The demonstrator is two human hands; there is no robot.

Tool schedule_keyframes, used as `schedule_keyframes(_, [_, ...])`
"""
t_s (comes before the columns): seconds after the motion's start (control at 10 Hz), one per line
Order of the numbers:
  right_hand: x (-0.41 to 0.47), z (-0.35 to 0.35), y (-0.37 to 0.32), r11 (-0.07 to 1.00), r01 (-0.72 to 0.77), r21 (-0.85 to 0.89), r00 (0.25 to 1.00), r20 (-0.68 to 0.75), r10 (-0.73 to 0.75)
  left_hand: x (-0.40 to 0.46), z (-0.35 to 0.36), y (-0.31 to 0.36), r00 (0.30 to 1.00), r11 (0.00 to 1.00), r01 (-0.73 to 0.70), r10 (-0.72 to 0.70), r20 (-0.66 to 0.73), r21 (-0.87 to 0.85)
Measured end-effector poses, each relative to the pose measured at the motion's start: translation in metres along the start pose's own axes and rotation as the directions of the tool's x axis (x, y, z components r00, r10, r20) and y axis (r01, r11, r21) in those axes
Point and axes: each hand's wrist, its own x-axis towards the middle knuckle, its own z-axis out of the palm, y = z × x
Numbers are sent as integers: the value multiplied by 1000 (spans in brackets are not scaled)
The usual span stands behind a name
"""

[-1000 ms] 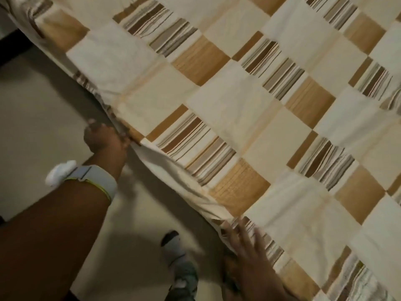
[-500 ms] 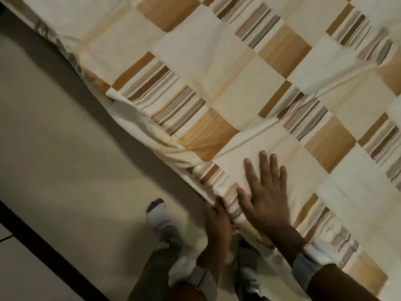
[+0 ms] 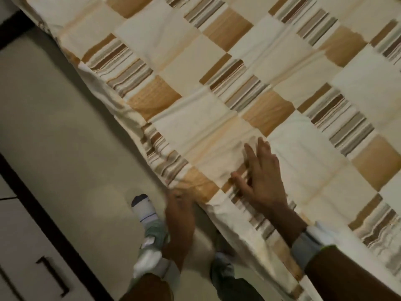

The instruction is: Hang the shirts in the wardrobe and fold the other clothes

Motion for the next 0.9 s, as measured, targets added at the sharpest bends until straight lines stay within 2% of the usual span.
schedule_keyframes(0.1, [4, 4, 36, 981, 132, -140, 991, 49, -126, -44, 38, -16, 979, 958, -177, 148, 136, 224])
schedule_keyframes(0.2, [-2, 8, 30, 974, 180, -136, 983, 65, -172, -57, 44, -26, 947, 906, -320, 304, 100, 277])
schedule_keyframes(0.3, [-12, 10, 24, 971, 187, -150, 981, 74, -178, -72, 32, -63, 891, 844, -450, 399, 218, 291])
schedule_keyframes(0.4, [-31, 18, 15, 964, 208, -163, 978, 58, -201, -65, 22, -91, 894, 819, -441, 365, 260, 366])
schedule_keyframes(0.5, [-38, 16, 21, 974, 181, -133, 983, 14, -181, -55, 17, -70, 920, 830, -391, 366, 141, 397])
schedule_keyframes(0.6, [-70, 23, 25, 972, 153, -181, 987, 78, -141, -49, 21, -32, 869, 840, -398, 474, -140, 369])
schedule_keyframes(0.7, [-122, 38, 27, 931, 292, -220, 947, 202, -250, -60, 37, -24, 723, 558, -646, 667, 181, 521])
schedule_keyframes(0.8, [-175, 30, 32, 904, 378, -202, 894, 333, -300, -88, 46, -48, 640, 278, -755, 510, 574, 594])
schedule_keyframes(0.9, [-202, 16, 26, 923, 352, -156, 875, 406, -266, -123, 28, -100, 629, 372, -773, 341, 699, 514])
